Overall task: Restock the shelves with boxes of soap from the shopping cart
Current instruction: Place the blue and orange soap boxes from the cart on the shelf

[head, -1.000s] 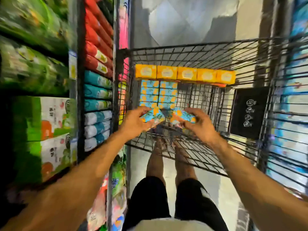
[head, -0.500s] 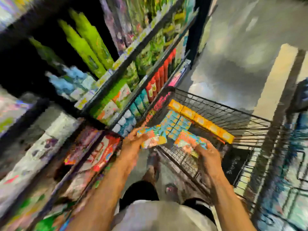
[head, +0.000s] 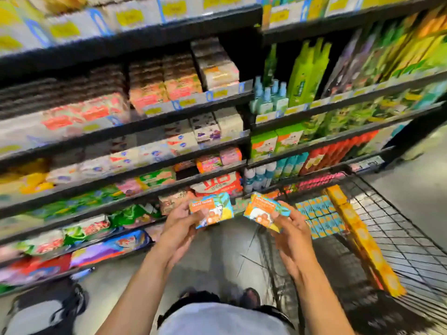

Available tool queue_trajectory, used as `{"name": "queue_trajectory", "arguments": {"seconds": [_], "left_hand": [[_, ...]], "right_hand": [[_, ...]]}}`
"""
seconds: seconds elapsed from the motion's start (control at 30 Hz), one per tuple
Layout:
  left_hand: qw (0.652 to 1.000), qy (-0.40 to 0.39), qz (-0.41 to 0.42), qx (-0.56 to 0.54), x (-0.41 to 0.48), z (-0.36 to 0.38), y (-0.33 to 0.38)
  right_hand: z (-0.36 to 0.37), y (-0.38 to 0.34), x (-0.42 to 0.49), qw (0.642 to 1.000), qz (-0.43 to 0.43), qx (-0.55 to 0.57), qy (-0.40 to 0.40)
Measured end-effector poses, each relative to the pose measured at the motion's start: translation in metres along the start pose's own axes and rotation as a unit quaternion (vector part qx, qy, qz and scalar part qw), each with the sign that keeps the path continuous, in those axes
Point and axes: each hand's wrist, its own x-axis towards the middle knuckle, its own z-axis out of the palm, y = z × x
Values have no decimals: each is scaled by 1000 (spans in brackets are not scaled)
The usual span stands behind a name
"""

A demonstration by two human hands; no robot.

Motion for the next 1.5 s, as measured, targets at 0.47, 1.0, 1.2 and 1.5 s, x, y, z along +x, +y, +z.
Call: {"name": "queue_trajectory", "arguments": {"seconds": [0.47,1.0,1.2,1.5], "left_hand": [[979,133,146,-51,-130,-305,97],[959,140,231,85,-153,-497,245],[919,138,308,206,-113,-509,316],[913,135,298,245,-13,-532,386]], "right_hand": [[258,165,-83,990,12,-58,-129],[416,263,-145,987,-65,-75,-124],[449,280,-131,985,-81,-85,-128],[481,327,-77,974,-109,-84,-179]]}}
